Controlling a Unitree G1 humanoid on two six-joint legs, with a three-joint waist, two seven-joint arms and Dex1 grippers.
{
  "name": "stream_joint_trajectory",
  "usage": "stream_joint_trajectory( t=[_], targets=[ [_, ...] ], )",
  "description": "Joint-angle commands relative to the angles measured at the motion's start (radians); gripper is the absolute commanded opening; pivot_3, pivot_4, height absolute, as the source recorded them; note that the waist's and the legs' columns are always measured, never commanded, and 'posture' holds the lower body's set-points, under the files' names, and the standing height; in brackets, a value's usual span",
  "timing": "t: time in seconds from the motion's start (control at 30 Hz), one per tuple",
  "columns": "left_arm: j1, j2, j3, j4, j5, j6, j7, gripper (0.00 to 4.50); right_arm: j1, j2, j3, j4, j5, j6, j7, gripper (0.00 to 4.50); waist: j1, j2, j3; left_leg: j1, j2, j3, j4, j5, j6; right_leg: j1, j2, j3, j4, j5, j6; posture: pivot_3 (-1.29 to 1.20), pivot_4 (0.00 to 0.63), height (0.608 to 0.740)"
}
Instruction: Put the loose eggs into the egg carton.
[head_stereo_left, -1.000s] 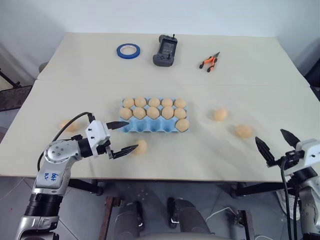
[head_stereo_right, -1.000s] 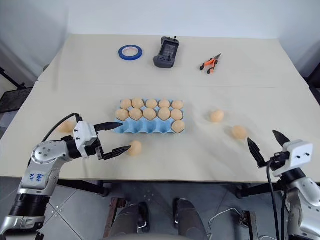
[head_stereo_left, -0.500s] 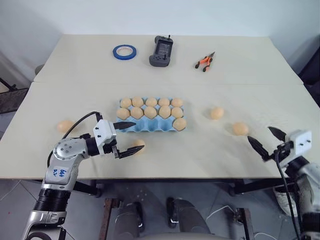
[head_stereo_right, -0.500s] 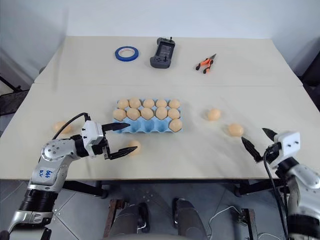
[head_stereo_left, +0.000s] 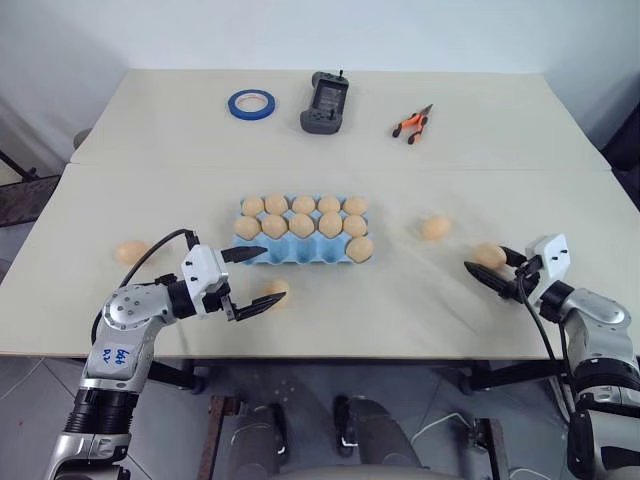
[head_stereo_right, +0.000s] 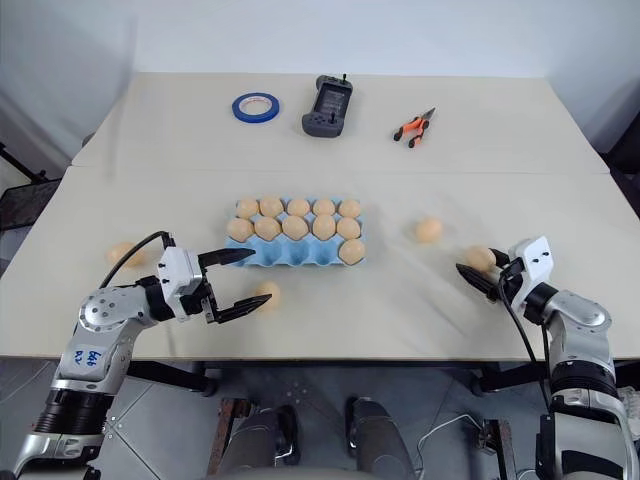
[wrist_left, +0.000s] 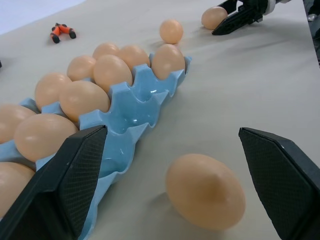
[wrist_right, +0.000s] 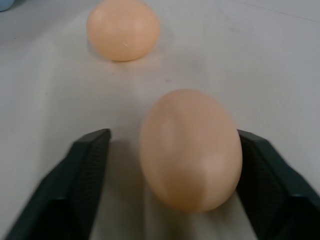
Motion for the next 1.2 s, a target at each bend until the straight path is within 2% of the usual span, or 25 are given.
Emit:
stream_joint_trajectory(
  t=[0.03, 0.07, 0.17, 0.27, 0.33, 0.43, 0.47, 0.57, 0.73, 0.87, 0.97, 1.13, 1.17, 1.2],
  targets=[
    [0.02, 0.013, 0.049, -0.034, -0.012, -0.021, 0.02, 4.5, -0.01, -0.001, -0.005, -0.007, 0.006, -0.063, 0.031, 2.2, -0.002, 0.0, 0.0, 0.0, 0.0, 0.0, 0.0, 0.0, 0.0, 0.0, 0.0, 0.0, 0.0, 0.0, 0.0, 0.0, 0.15, 0.74],
    [0.026, 0.014, 0.06, -0.032, -0.011, -0.023, 0.029, 4.5, -0.004, 0.004, -0.004, -0.037, 0.016, -0.062, 0.037, 1.9, -0.002, 0.0, 0.0, 0.0, 0.0, 0.0, 0.0, 0.0, 0.0, 0.0, 0.0, 0.0, 0.0, 0.0, 0.0, 0.0, 0.15, 0.74],
    [0.041, 0.017, 0.094, -0.025, -0.011, -0.028, 0.054, 4.5, 0.017, 0.025, -0.001, -0.159, 0.056, -0.023, 0.059, 1.9, -0.004, 0.0, 0.0, 0.001, 0.0, 0.001, 0.0, 0.0, 0.0, 0.0, 0.001, 0.002, 0.0, 0.0, 0.0, 0.0, 0.15, 0.74],
    [0.071, 0.022, 0.144, -0.012, -0.015, -0.027, 0.08, 4.5, 0.059, 0.066, 0.033, -0.395, 0.121, 0.097, 0.072, 1.9, -0.005, 0.0, 0.0, 0.002, 0.001, 0.001, 0.0, 0.0, 0.0, 0.0, 0.001, 0.004, 0.001, 0.0, 0.0, 0.0, 0.15, 0.74],
    [0.099, 0.028, 0.175, 0.0, -0.014, -0.03, 0.091, 4.5, 0.072, 0.106, 0.092, -0.55, 0.121, 0.174, 0.04, 1.9, -0.007, 0.0, 0.0, 0.003, 0.002, 0.002, -0.001, 0.0, -0.001, 0.0, 0.002, 0.004, 0.003, 0.0, 0.0, 0.0, 0.15, 0.74],
    [0.127, 0.036, 0.196, 0.007, -0.013, -0.03, 0.097, 4.5, 0.049, 0.169, 0.18, -0.68, 0.075, 0.254, -0.041, 1.9, -0.01, 0.0, 0.0, 0.004, 0.002, 0.002, -0.002, -0.001, -0.002, -0.001, 0.002, 0.005, 0.003, -0.002, -0.004, 0.0, 0.15, 0.74],
    [0.132, 0.036, 0.199, 0.005, -0.013, -0.027, 0.1, 4.5, 0.034, 0.191, 0.205, -0.709, 0.066, 0.283, -0.067, 1.9, -0.009, 0.0, 0.0, 0.004, 0.002, 0.002, -0.002, -0.001, -0.002, -0.001, 0.002, 0.005, 0.003, -0.006, -0.01, 0.0, 0.15, 0.74],
    [0.143, 0.037, 0.203, -0.007, -0.012, -0.019, 0.107, 4.5, -0.02, 0.257, 0.273, -0.775, 0.05, 0.381, -0.139, 1.9, -0.011, 0.0, 0.0, 0.003, 0.002, 0.003, -0.003, -0.001, -0.002, -0.002, 0.002, 0.007, 0.001, -0.007, -0.015, 0.0, 0.15, 0.74],
    [0.156, 0.038, 0.206, -0.026, -0.014, -0.009, 0.121, 4.5, -0.109, 0.346, 0.382, -0.844, 0.019, 0.501, -0.207, 1.9, -0.01, -0.001, 0.0, 0.003, 0.002, 0.007, -0.011, -0.001, -0.002, -0.004, 0.0, 0.009, -0.004, -0.007, -0.015, 0.0, 0.15, 0.74],
    [0.166, 0.037, 0.207, -0.04, -0.016, -0.002, 0.129, 4.5, -0.145, 0.38, 0.422, -0.846, -0.002, 0.552, -0.237, 1.9, -0.006, -0.002, -0.001, 0.002, 0.001, 0.011, -0.016, -0.002, -0.004, -0.011, 0.0, 0.011, 0.001, -0.005, -0.011, 0.0, 0.15, 0.74],
    [0.173, 0.036, 0.206, -0.051, -0.017, 0.002, 0.134, 4.5, -0.143, 0.381, 0.446, -0.852, -0.013, 0.561, -0.231, 2.56, -0.004, -0.002, -0.001, -0.002, 0.002, 0.011, -0.016, -0.004, -0.007, -0.018, 0.002, 0.011, 0.006, -0.004, -0.007, 0.0, 0.15, 0.74],
    [0.17, 0.037, 0.204, -0.06, -0.019, 0.008, 0.14, 4.5, -0.108, 0.34, 0.436, -0.881, -0.009, 0.565, -0.205, 4.26, -0.004, -0.002, -0.001, -0.002, 0.004, 0.011, -0.017, -0.004, -0.008, -0.019, 0.004, 0.01, 0.006, -0.005, -0.008, 0.0, 0.15, 0.74],
    [0.17, 0.037, 0.204, -0.06, -0.019, 0.009, 0.14, 4.5, -0.101, 0.328, 0.427, -0.891, -0.003, 0.566, -0.199, 4.45, -0.004, -0.002, -0.001, -0.002, 0.004, 0.011, -0.016, -0.004, -0.008, -0.019, 0.004, 0.01, 0.006, -0.005, -0.008, 0.0, 0.15, 0.74],
    [0.168, 0.037, 0.203, -0.06, -0.019, 0.01, 0.14, 4.5, -0.091, 0.315, 0.416, -0.905, 0.007, 0.56, -0.188, 4.45, -0.004, -0.002, -0.001, -0.002, 0.003, 0.011, -0.016, -0.004, -0.008, -0.019, 0.004, 0.011, 0.006, -0.005, -0.008, 0.0, 0.15, 0.74]
  ],
)
